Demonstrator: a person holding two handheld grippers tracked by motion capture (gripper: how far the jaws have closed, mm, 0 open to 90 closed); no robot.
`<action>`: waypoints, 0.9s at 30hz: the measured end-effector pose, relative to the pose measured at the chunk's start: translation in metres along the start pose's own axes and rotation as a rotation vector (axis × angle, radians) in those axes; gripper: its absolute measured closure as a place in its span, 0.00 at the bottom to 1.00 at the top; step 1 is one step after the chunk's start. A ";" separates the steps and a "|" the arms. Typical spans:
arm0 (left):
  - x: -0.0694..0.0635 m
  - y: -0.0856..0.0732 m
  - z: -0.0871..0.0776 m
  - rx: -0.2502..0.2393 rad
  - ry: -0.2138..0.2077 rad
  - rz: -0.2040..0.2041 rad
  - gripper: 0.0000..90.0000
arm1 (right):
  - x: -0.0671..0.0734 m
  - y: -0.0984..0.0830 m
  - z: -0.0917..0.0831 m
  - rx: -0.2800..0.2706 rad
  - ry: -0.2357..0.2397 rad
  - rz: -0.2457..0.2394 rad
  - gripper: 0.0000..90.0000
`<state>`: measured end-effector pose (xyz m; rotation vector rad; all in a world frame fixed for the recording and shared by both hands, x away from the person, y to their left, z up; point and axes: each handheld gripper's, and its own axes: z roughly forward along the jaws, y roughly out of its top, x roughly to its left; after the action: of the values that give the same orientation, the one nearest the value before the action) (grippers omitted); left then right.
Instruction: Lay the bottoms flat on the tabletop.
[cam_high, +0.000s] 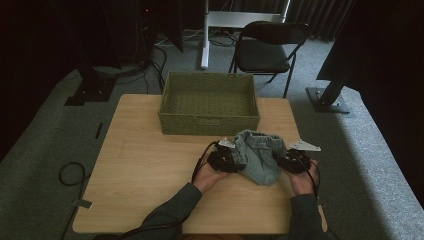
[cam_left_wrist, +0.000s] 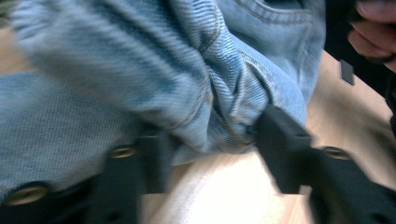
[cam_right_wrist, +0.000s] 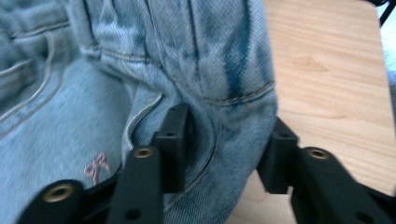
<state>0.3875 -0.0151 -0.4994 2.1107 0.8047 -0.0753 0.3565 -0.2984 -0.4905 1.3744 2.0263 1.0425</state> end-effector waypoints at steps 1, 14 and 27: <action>0.000 0.001 -0.002 -0.005 0.005 0.009 0.72 | 0.000 -0.002 -0.001 -0.002 0.002 0.004 0.57; 0.011 0.007 -0.042 -0.089 0.070 0.018 0.90 | 0.033 -0.020 -0.006 0.002 0.136 -0.079 0.55; 0.031 -0.006 -0.128 -0.143 0.189 0.070 0.91 | 0.031 0.000 -0.023 -0.071 0.091 -0.098 0.92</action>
<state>0.3801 0.0982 -0.4324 2.0281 0.8199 0.2158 0.3277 -0.2770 -0.4756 1.1989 2.0781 1.1406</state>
